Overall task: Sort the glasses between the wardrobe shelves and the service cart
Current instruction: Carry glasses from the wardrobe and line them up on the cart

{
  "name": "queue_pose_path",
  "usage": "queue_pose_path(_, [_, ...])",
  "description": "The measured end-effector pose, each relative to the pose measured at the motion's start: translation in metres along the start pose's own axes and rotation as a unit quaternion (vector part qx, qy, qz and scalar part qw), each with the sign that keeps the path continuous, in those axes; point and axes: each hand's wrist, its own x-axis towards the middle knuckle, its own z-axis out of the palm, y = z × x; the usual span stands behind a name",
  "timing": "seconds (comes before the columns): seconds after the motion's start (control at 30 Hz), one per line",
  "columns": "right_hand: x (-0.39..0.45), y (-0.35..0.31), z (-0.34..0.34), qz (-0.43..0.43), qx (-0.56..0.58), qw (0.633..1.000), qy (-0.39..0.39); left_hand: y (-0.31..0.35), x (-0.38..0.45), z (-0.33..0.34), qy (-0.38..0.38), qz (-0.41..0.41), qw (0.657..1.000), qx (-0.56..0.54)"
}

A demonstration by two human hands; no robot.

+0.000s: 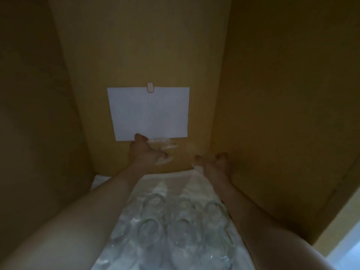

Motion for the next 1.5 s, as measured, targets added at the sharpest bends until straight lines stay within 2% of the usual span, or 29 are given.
queue_pose_path(0.07, [-0.004, -0.005, 0.002, 0.049, 0.115, 0.992, -0.019, 0.005, -0.006, -0.012, 0.026, -0.041, 0.997, -0.059])
queue_pose_path(0.17, [-0.009, -0.013, 0.005, 0.107, 0.243, 0.959, -0.103, 0.014, -0.024, -0.028, 0.031, -0.090, 0.974, -0.206])
queue_pose_path(0.23, [-0.014, -0.019, 0.005, 0.107, 0.249, 0.950, -0.152, 0.017, -0.038, -0.039, -0.033, -0.116, 0.942, -0.312])
queue_pose_path(0.33, [-0.023, -0.031, 0.002, 0.067, 0.243, 0.951, -0.181, 0.025, -0.061, -0.056, -0.125, -0.124, 0.876, -0.449])
queue_pose_path(0.47, [-0.036, -0.050, -0.007, 0.011, 0.262, 0.937, -0.231, 0.030, -0.082, -0.069, -0.141, -0.109, 0.804, -0.568])
queue_pose_path(0.6, [-0.050, -0.065, -0.018, 0.003, 0.300, 0.913, -0.277, 0.034, -0.104, -0.076, -0.148, -0.091, 0.750, -0.639])
queue_pose_path(0.73, [-0.063, -0.067, -0.022, 0.007, 0.321, 0.898, -0.300, 0.042, -0.126, -0.078, -0.112, -0.088, 0.745, -0.652])
queue_pose_path(0.87, [-0.073, -0.067, -0.025, -0.021, 0.317, 0.889, -0.329, 0.048, -0.145, -0.084, -0.078, -0.080, 0.756, -0.645])
queue_pose_path(1.0, [-0.087, -0.070, -0.035, -0.021, 0.323, 0.890, -0.322, 0.051, -0.158, -0.091, -0.070, -0.083, 0.751, -0.652])
queue_pose_path(1.3, [-0.138, -0.074, -0.061, -0.070, 0.300, 0.905, -0.293, 0.054, -0.181, -0.125, -0.199, -0.057, 0.762, -0.613])
queue_pose_path(1.5, [-0.192, -0.066, -0.079, -0.062, 0.325, 0.919, -0.214, 0.041, -0.196, -0.142, -0.239, -0.063, 0.768, -0.591])
